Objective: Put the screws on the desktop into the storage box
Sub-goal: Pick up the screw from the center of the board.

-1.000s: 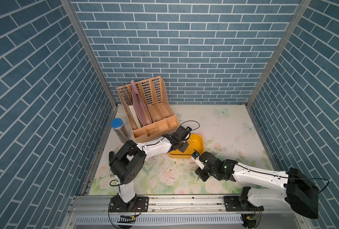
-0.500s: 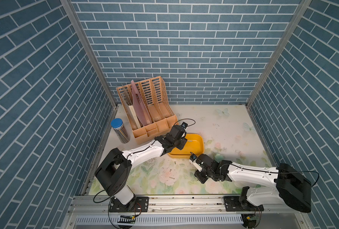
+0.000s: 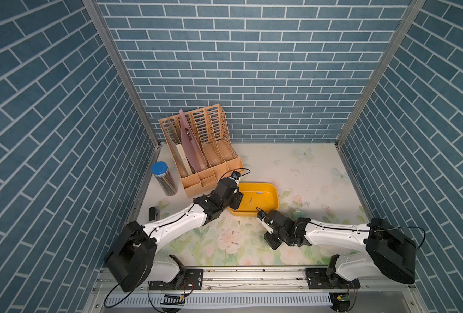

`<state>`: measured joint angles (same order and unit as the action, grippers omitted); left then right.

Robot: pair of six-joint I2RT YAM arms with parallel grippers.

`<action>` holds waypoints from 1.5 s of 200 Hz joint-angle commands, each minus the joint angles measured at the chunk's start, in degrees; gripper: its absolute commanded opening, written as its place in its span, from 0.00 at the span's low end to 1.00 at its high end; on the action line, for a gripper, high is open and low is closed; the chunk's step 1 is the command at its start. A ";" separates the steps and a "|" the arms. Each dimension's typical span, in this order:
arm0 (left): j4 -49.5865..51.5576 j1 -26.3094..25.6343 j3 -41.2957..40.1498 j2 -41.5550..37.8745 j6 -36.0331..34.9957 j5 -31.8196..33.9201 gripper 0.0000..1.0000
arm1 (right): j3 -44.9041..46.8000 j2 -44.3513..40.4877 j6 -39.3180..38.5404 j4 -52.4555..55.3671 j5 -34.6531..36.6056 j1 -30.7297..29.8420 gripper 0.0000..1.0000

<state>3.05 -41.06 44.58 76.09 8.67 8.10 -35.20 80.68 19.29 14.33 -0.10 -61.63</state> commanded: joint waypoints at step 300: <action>-10.54 -13.03 -11.96 -10.51 1.56 -10.21 0.59 | -29.98 18.91 -12.16 6.42 -1.03 16.19 0.04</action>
<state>-4.16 -48.42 32.01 62.08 12.60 2.90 -64.66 97.41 9.87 22.06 0.47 -46.85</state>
